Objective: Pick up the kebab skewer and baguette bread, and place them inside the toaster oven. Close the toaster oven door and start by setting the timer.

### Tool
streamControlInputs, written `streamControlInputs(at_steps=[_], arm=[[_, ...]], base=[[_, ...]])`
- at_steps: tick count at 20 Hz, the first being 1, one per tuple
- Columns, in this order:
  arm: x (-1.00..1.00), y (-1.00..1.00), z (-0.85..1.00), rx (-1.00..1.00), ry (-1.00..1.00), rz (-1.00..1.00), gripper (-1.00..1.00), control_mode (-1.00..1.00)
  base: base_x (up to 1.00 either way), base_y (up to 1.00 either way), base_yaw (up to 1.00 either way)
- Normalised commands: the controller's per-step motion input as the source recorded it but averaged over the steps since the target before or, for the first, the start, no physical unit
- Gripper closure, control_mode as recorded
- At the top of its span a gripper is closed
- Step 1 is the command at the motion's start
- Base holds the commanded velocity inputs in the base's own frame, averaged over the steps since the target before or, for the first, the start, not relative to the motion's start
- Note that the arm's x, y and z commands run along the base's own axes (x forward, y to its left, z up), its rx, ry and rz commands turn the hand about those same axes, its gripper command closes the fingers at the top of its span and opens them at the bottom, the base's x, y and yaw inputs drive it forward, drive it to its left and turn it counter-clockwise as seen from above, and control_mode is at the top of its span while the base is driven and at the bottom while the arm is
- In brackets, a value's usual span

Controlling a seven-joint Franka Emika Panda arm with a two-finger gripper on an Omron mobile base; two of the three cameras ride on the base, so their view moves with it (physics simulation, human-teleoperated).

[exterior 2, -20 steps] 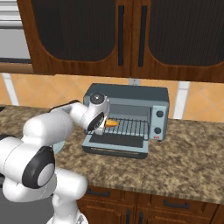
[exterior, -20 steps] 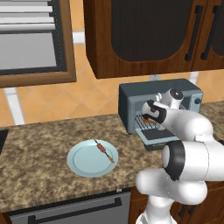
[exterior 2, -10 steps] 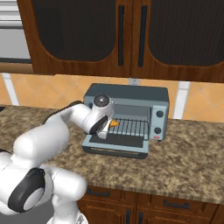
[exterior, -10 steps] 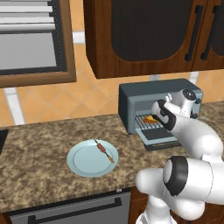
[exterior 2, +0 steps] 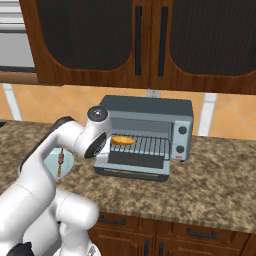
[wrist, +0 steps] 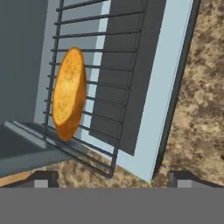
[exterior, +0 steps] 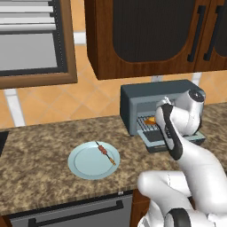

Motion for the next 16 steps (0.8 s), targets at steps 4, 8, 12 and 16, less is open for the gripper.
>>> streamControlInputs(at_steps=[4,8,12,16], arm=[[-0.72,0.66,0.19,-0.14,0.03,0.42,-1.00,-1.00],[-0.66,0.62,0.11,-0.14,0.02,0.45,-1.00,-1.00],[-0.34,0.86,0.03,-0.15,0.00,0.53,-1.00,-1.00],[-0.23,0.95,0.08,-0.20,0.04,0.46,-1.00,-1.00]], base=[[0.00,0.00,0.00],[0.00,0.00,0.00],[0.00,0.00,0.00],[0.00,0.00,0.00]])
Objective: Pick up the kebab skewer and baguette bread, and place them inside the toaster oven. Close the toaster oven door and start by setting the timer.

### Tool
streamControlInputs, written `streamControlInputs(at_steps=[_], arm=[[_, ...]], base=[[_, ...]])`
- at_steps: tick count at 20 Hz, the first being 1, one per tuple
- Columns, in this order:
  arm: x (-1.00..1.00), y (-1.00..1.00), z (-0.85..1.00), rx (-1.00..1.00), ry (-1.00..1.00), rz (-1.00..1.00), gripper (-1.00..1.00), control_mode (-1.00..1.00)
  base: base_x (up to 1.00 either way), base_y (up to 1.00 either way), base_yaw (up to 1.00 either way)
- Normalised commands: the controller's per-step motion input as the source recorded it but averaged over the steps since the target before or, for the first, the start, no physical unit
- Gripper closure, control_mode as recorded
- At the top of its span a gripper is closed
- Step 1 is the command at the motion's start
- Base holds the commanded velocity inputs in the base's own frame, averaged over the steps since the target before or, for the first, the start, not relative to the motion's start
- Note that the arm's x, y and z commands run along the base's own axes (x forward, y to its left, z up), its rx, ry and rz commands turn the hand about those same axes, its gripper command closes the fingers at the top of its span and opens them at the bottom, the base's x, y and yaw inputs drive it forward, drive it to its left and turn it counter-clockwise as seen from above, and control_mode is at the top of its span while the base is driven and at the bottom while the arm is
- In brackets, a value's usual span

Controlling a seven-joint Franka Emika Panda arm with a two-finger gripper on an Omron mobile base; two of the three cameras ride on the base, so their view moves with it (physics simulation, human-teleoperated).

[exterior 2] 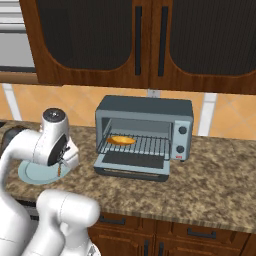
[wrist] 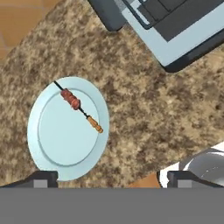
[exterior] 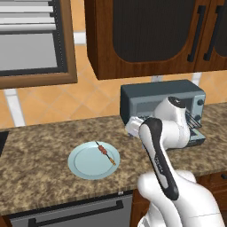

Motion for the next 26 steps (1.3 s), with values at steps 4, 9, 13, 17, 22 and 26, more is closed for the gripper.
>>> streamControlInputs(at_steps=[4,9,13,17,22,26], arm=[[-0.06,0.94,0.03,-0.23,0.03,0.31,-1.00,-1.00],[0.00,0.49,0.00,-0.22,0.00,0.18,-1.00,-1.00],[0.00,0.00,0.02,-0.16,0.00,0.11,-1.00,-1.00],[0.02,-0.10,0.00,-0.15,0.00,0.10,-1.00,-1.00],[0.51,-0.05,-0.13,0.00,0.01,0.23,-1.00,-1.00],[0.83,0.20,-0.30,0.00,0.11,0.26,-1.00,-1.00]], base=[[0.00,0.00,0.00],[0.00,0.00,0.00],[0.00,0.00,0.00],[0.00,0.00,0.00],[0.00,0.00,0.00],[0.00,0.00,0.00]])
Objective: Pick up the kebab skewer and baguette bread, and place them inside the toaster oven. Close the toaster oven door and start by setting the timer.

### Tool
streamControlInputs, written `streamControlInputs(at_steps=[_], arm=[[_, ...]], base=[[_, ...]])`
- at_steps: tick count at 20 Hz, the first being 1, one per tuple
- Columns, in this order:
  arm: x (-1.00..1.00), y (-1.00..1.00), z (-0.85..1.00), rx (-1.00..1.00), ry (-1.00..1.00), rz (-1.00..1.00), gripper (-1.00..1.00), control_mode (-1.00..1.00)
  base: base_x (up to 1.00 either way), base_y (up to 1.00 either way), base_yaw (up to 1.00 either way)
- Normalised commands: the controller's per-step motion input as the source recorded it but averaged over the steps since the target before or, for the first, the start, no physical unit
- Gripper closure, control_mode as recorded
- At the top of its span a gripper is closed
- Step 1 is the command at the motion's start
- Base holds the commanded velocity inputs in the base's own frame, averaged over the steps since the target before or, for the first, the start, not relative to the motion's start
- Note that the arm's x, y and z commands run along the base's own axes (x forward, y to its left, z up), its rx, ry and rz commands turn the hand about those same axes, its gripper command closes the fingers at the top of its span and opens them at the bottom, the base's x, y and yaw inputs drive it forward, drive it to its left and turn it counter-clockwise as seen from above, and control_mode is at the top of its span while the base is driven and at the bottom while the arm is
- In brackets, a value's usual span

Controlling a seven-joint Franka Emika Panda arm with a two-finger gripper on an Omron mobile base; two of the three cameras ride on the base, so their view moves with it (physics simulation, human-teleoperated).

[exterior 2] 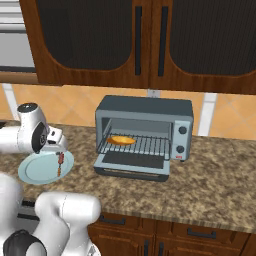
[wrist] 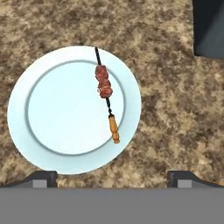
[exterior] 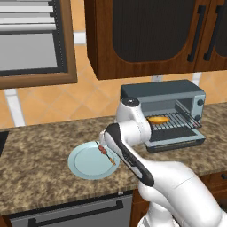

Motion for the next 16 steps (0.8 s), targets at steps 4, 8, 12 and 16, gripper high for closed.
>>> streamControlInputs(at_steps=[4,8,12,16], arm=[[0.36,0.58,-0.55,-0.09,0.16,0.09,-1.00,-1.00],[0.32,0.18,-0.53,-0.08,0.06,0.03,-1.00,-1.00],[0.38,0.00,-0.18,-0.01,0.01,0.00,-1.00,-1.00],[0.37,0.00,-0.18,0.00,0.03,0.00,-1.00,-1.00]], base=[[0.00,0.00,0.00],[0.00,0.00,0.00],[0.00,0.00,0.00],[0.00,0.00,0.00]])
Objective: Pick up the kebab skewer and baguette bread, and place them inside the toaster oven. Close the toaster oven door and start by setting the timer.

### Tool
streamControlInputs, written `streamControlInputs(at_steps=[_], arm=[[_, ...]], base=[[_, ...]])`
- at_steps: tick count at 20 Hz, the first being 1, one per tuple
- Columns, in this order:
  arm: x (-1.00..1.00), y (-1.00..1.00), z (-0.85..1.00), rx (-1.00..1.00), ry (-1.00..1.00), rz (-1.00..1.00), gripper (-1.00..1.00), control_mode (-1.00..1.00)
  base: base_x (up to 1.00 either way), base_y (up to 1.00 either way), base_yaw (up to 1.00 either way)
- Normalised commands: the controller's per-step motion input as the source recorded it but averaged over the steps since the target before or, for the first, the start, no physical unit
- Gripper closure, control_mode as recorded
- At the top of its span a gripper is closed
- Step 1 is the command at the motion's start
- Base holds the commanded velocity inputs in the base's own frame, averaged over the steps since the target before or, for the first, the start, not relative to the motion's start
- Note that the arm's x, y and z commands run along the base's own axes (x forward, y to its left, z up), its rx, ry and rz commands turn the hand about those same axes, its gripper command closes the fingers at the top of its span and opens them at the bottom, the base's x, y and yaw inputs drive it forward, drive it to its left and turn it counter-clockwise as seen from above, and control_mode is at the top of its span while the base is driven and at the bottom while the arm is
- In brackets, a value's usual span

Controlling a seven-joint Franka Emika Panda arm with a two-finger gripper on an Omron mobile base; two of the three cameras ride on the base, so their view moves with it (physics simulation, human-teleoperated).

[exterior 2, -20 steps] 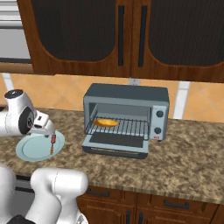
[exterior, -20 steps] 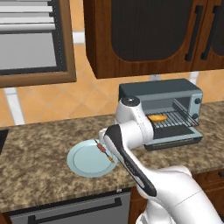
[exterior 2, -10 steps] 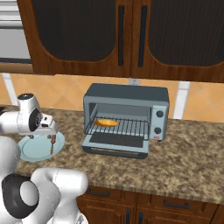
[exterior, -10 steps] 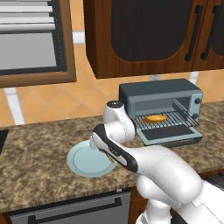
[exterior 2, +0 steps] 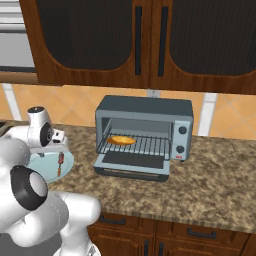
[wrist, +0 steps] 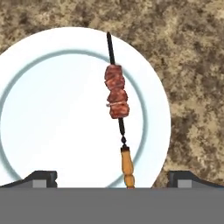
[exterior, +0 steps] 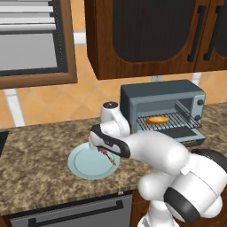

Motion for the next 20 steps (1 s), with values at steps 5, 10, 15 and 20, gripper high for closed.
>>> streamControlInputs(at_steps=[5,10,15,20], arm=[[0.34,0.00,-0.40,-0.01,0.02,0.00,-1.00,-1.00],[0.34,0.00,-0.34,0.00,0.01,0.00,-1.00,-1.00],[0.38,0.00,-0.34,0.00,0.00,0.00,-1.00,-1.00],[0.22,0.00,-0.44,0.00,0.01,0.00,-1.00,-1.00]], base=[[0.00,0.00,0.00],[0.00,0.00,0.00],[0.00,0.00,0.00],[0.00,0.00,0.00]])
